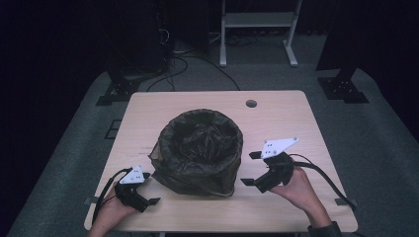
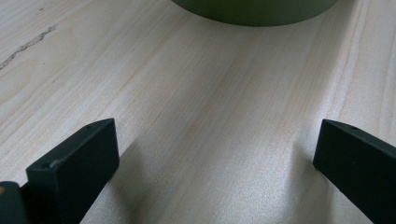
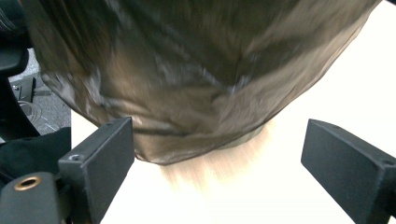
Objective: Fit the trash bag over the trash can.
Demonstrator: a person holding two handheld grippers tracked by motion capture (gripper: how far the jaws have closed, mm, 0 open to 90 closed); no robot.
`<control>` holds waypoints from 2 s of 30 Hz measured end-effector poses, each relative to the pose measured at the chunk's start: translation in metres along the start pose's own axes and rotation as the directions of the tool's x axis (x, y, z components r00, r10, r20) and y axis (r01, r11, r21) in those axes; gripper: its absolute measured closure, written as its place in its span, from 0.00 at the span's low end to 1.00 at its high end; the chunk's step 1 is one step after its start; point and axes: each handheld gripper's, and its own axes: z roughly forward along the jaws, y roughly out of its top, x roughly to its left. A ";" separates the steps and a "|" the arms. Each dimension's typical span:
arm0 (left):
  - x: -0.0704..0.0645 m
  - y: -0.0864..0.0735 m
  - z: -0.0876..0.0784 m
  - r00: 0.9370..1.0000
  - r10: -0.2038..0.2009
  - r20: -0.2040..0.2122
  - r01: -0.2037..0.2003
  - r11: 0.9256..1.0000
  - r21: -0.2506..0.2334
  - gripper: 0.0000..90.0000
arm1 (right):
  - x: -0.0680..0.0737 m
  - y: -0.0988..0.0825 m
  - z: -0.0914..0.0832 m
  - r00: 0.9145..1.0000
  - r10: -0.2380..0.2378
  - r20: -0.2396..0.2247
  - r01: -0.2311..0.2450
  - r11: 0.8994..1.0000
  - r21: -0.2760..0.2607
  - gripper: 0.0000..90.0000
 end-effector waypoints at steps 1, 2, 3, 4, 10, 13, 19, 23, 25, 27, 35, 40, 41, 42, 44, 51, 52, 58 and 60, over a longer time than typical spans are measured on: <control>0.000 0.000 0.000 1.000 0.000 0.000 0.000 1.000 0.000 0.00 | 0.000 -0.003 0.002 1.000 0.002 -0.001 -0.002 1.000 0.000 0.09; 0.000 0.000 0.000 1.000 0.000 0.000 0.000 1.000 0.000 0.00 | 0.000 -0.006 0.004 1.000 0.002 -0.001 -0.002 1.000 -0.001 0.09; 0.000 0.000 0.000 1.000 0.000 0.000 0.000 1.000 0.000 0.00 | 0.000 -0.009 0.005 1.000 0.005 -0.001 -0.005 1.000 -0.001 0.09; 0.000 0.000 0.000 1.000 0.000 0.000 0.000 1.000 0.000 0.00 | 0.000 -0.012 0.007 1.000 0.006 0.000 -0.006 1.000 0.003 0.09; 0.000 0.000 0.000 1.000 0.000 0.000 0.000 1.000 0.000 0.00 | 0.000 -0.028 0.018 1.000 0.017 0.010 -0.017 1.000 0.015 0.09; 0.000 0.000 0.000 1.000 0.000 0.000 0.000 1.000 0.000 0.00 | -0.002 -0.038 0.023 1.000 0.030 0.000 -0.030 0.999 0.012 0.09; 0.000 0.000 0.000 1.000 0.001 0.000 -0.001 1.000 0.000 0.00 | -0.005 -0.054 0.034 0.999 0.042 0.012 -0.043 0.999 0.027 0.09; 0.000 0.000 0.000 1.000 0.000 0.000 0.000 1.000 0.000 0.00 | -0.006 -0.063 0.040 0.998 0.054 0.013 -0.055 0.998 0.040 0.09; 0.000 0.000 0.000 1.000 0.000 0.000 0.000 1.000 0.000 0.00 | -0.007 -0.068 0.042 0.998 0.059 0.022 -0.060 0.997 0.047 0.09; 0.000 0.000 0.000 1.000 0.000 0.000 0.000 1.000 0.000 0.00 | -0.007 -0.072 0.045 0.998 0.050 0.037 -0.052 0.997 0.065 0.09; 0.000 0.000 0.000 1.000 0.000 0.000 0.000 1.000 0.001 0.00 | -0.008 -0.081 0.049 0.997 0.056 0.047 -0.060 0.995 0.085 0.09; 0.000 0.000 0.000 1.000 0.000 0.000 0.000 1.000 0.000 0.00 | -0.009 -0.085 0.052 0.997 0.052 0.051 -0.057 0.994 0.099 0.09; 0.000 0.000 0.000 1.000 0.000 0.000 0.000 1.000 0.000 0.00 | -0.008 -0.086 0.053 0.997 0.047 0.054 -0.053 0.993 0.103 0.09; 0.000 0.000 0.000 1.000 0.000 0.000 0.000 1.000 0.000 0.00 | -0.008 -0.086 0.053 0.997 0.043 0.059 -0.050 0.992 0.112 0.09; 0.000 0.000 0.000 1.000 0.000 0.000 0.000 1.000 0.000 0.00 | -0.007 -0.087 0.055 0.997 0.040 0.060 -0.047 0.992 0.114 0.09; 0.000 0.000 0.000 1.000 0.000 0.000 0.000 1.000 0.000 0.00 | -0.005 -0.089 0.055 0.997 0.013 0.080 -0.021 0.994 0.110 0.09; 0.000 0.000 0.000 1.000 0.000 0.000 0.000 1.000 0.000 0.00 | -0.005 -0.090 0.055 0.997 0.014 0.081 -0.022 0.994 0.108 0.09; 0.000 0.000 0.000 1.000 0.000 0.000 0.000 1.000 0.000 0.00 | -0.005 -0.090 0.055 0.997 0.014 0.080 -0.022 0.994 0.108 0.09; 0.000 0.000 0.000 1.000 0.000 0.000 0.000 1.000 0.000 0.00 | -0.005 -0.090 0.055 0.997 0.014 0.081 -0.023 0.994 0.108 0.09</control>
